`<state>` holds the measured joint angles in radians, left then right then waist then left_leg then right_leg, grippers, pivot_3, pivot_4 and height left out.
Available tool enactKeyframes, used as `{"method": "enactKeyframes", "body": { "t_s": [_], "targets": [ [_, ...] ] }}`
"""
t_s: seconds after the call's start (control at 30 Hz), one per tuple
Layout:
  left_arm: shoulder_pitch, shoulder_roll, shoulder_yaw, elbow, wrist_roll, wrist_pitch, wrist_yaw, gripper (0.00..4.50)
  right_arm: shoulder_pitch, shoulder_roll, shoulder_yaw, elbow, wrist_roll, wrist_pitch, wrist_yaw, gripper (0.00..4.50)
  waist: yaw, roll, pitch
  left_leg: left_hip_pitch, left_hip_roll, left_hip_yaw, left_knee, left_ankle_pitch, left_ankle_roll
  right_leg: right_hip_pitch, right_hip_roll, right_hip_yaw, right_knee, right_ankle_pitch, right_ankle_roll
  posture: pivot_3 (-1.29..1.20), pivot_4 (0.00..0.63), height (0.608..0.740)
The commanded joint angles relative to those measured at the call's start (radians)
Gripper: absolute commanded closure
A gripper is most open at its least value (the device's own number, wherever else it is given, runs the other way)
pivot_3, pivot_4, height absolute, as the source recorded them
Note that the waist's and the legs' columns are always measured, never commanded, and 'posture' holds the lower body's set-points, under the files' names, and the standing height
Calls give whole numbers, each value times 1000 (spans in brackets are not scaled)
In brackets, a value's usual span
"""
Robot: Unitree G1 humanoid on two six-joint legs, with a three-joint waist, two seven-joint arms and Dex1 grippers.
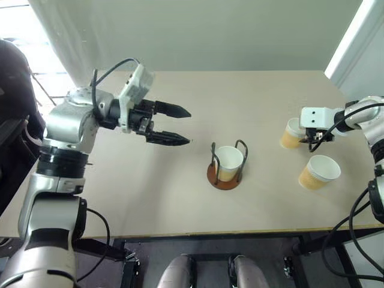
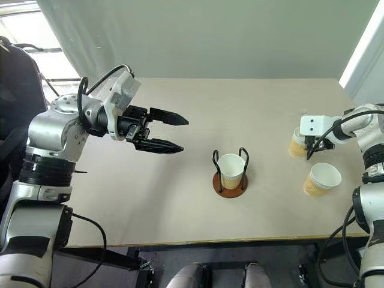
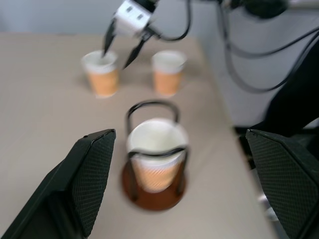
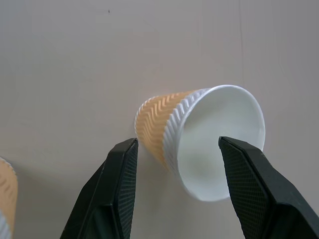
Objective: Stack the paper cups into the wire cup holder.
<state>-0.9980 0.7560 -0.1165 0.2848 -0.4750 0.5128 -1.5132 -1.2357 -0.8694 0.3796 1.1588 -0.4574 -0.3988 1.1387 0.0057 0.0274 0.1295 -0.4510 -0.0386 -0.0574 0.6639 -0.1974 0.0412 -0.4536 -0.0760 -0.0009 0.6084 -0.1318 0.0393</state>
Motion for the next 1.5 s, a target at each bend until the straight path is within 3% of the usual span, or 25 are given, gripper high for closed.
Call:
{"method": "enactKeyframes", "body": {
  "t_s": [0.03, 0.57, 0.67, 0.83, 0.87, 1.07, 1.23, 1.37, 1.5],
  "targets": [
    [18, 8, 18, 9, 67, -125, 21, 0, -43, -6, 18, 14, -39, -28, -39, 1923, 0, 0, 0, 0, 0, 0, 0, -5, -8, 0, 0, 0, 0, 0, 0, 0, 150, 740],
    [1, -38, 40, -35, 58, -92, 74, 0, -58, 11, 85, 77, -157, -64, -109, 1923, 0, 0, 0, 0, 0, 0, -1, -8, -12, -1, 0, 0, 0, 1, -1, 0, 150, 740],
    [27, -39, 47, -49, 48, -106, 70, 0, -58, 17, 92, 83, -170, -64, -118, 2516, 0, 0, 0, 0, 0, 0, -1, -8, -13, -1, 0, 0, -1, 1, -1, 0, 150, 740],
    [52, -33, 60, -31, 33, -132, 21, 0, -55, 16, 92, 71, -166, -80, -84, 4314, 0, 0, 0, 0, 0, 0, -1, -9, -14, -1, 0, -1, 0, 1, -1, 0, 150, 740],
    [56, -29, 58, -24, 32, -138, 2, 0, -55, 13, 89, 64, -160, -87, -68, 4483, 0, 0, 0, 0, 0, 0, -1, -9, -14, -1, 0, -1, 0, 1, -1, 0, 150, 740],
    [42, -16, 38, 62, 31, -170, -95, 0, -55, -15, 70, -11, -121, -131, 47, 4483, 0, 0, 0, 0, 0, 0, -1, -9, -14, -1, 0, -1, -1, 1, -1, 0, 150, 740],
    [36, 12, -29, 128, -21, -247, -101, 0, -28, -64, 27, -212, -6, -115, 248, 4483, 0, 1, 1, -1, 0, 0, -1, -9, -14, -2, 0, -1, -1, 1, -1, 0, 150, 740],
    [18, 25, -87, 192, -53, -301, -101, 0, 13, -114, -27, -507, 122, -6, 411, 4483, -1, 1, 1, -2, 0, -1, -2, -10, -14, -2, 0, -1, -3, 0, -2, 0, 150, 740],
    [-2, 21, -138, 236, -76, -337, -101, 0, 33, -141, -52, -737, 197, 112, 474, 4483, -2, 2, 1, -3, 0, -1, -2, -10, -14, -2, 0, -1, -4, 0, -2, 0, 150, 740]
  ]
}}
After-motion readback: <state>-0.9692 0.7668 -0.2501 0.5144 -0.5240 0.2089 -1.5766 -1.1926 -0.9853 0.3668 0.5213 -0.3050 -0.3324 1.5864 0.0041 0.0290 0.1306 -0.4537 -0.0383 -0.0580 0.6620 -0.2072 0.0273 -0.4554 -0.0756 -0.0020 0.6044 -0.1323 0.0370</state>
